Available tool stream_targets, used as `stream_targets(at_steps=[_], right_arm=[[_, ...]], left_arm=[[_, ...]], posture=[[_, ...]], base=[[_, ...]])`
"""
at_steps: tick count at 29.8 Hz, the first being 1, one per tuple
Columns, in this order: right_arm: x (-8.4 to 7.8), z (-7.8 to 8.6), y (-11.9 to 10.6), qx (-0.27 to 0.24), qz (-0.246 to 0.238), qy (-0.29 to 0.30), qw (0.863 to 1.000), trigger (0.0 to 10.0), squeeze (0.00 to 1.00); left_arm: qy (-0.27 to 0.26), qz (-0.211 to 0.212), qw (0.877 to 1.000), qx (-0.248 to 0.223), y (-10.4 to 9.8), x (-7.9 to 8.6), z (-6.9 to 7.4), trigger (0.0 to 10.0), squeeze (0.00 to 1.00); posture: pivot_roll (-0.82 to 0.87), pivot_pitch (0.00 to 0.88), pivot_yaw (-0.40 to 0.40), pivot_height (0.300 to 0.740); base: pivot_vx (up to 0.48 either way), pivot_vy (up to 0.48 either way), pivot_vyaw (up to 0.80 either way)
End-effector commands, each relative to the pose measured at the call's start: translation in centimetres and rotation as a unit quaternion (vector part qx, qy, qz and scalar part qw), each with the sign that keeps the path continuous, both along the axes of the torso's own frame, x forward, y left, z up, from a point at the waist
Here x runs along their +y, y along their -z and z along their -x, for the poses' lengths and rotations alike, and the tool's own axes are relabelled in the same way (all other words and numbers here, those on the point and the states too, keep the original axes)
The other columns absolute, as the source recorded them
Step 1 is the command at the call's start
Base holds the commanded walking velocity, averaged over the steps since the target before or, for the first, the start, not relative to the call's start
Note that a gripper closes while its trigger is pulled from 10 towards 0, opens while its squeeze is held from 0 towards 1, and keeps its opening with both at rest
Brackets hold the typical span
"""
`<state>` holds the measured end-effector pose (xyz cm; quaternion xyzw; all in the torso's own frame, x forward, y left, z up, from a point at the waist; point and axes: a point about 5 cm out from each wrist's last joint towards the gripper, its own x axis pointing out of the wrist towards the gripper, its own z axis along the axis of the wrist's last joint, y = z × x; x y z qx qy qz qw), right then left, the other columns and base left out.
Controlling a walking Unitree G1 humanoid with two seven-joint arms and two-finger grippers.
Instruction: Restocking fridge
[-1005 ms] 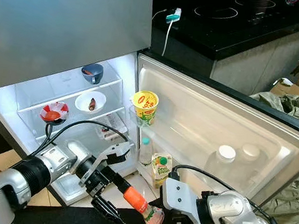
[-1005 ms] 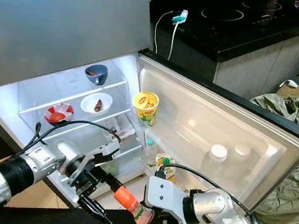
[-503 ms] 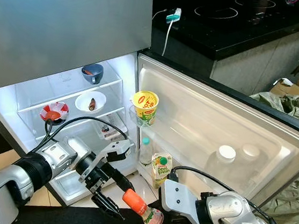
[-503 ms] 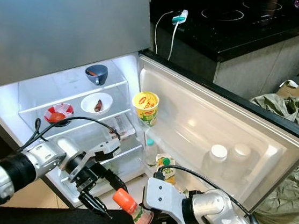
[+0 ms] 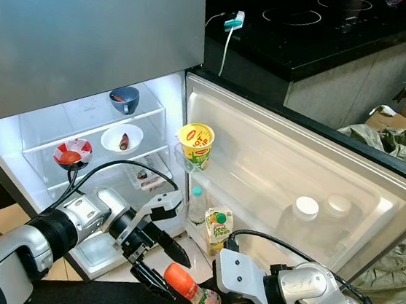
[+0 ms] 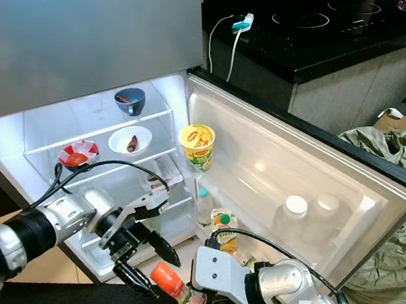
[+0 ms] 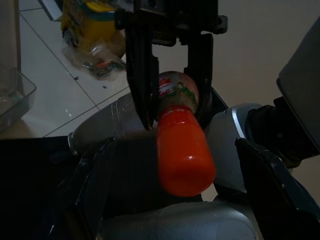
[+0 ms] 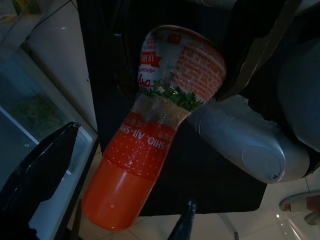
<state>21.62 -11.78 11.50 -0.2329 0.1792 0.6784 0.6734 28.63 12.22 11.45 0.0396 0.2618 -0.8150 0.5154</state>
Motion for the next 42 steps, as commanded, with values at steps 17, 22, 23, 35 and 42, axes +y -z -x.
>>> stream_targets(at_steps=[17,22,23,35,42], right_arm=[[0.13,0.4,0.03,0.002,0.004,-0.003,1.0,10.0,0.0],[0.13,0.39,0.01,0.003,0.003,-0.001,1.0,10.0,0.0],[0.14,0.38,0.01,0.003,0.003,-0.001,1.0,10.0,0.0],[0.16,0.32,0.05,0.005,0.002,0.005,1.0,10.0,0.0],[0.12,0.28,0.0,0.005,0.003,0.008,1.0,10.0,0.0]], left_arm=[[0.009,0.007,1.0,-0.002,-0.22,-0.74,-0.11,0.0,0.0],[0.01,0.004,1.0,-0.004,-0.26,-0.73,-0.16,0.0,0.0],[0.01,0.002,1.0,-0.005,-0.28,-0.66,-0.19,0.0,0.0],[0.022,-0.005,0.999,-0.032,-0.28,-0.71,-0.28,0.0,0.0],[0.023,0.002,0.999,-0.045,-0.45,-0.94,-0.47,5.5,0.0]], posture=[[-0.23,0.073,0.121,0.74],[-0.23,0.074,0.121,0.74],[-0.23,0.074,0.121,0.74],[-0.23,0.079,0.118,0.74],[-0.23,0.079,0.116,0.74]], base=[[0.0,0.0,0.0],[0.0,0.0,0.0],[0.0,0.0,0.0],[0.0,0.0,0.0],[0.0,0.0,0.0]])
